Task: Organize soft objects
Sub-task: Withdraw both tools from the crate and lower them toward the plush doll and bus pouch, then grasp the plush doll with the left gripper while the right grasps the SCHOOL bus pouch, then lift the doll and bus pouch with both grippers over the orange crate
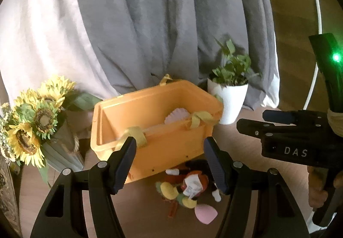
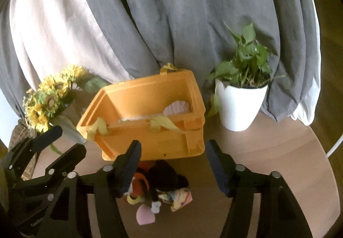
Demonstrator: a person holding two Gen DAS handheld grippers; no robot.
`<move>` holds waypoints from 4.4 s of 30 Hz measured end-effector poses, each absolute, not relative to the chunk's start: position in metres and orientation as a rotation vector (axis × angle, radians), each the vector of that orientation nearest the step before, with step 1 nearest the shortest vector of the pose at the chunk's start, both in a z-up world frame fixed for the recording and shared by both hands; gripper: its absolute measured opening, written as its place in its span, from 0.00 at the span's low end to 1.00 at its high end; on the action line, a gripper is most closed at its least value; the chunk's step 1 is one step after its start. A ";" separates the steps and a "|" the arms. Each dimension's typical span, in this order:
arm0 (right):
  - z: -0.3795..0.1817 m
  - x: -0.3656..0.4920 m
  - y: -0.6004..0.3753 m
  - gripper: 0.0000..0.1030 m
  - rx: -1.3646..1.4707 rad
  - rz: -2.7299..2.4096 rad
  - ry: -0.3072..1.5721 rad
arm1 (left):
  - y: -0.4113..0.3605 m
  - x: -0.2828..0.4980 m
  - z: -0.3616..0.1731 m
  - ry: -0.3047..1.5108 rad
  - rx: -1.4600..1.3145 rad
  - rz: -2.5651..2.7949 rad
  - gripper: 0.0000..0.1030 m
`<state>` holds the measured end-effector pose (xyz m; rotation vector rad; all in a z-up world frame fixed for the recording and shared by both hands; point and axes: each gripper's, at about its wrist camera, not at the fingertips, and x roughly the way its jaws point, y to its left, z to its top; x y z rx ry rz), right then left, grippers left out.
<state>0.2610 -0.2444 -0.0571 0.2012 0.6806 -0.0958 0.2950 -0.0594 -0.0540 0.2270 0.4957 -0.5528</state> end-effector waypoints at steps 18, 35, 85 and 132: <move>-0.105 0.250 -0.247 0.65 0.239 -0.083 0.824 | -0.075 0.285 -0.094 0.549 0.340 -0.658 0.62; -0.146 0.258 -0.246 0.65 0.255 -0.061 0.934 | -0.088 0.294 -0.129 0.628 0.410 -0.708 0.62; -0.212 0.290 -0.254 0.47 0.357 0.021 1.067 | -0.107 0.316 -0.164 0.706 0.377 -0.731 0.38; -0.058 0.269 -0.210 0.47 0.222 0.035 0.692 | -0.015 0.290 -0.035 0.353 0.047 -0.545 0.37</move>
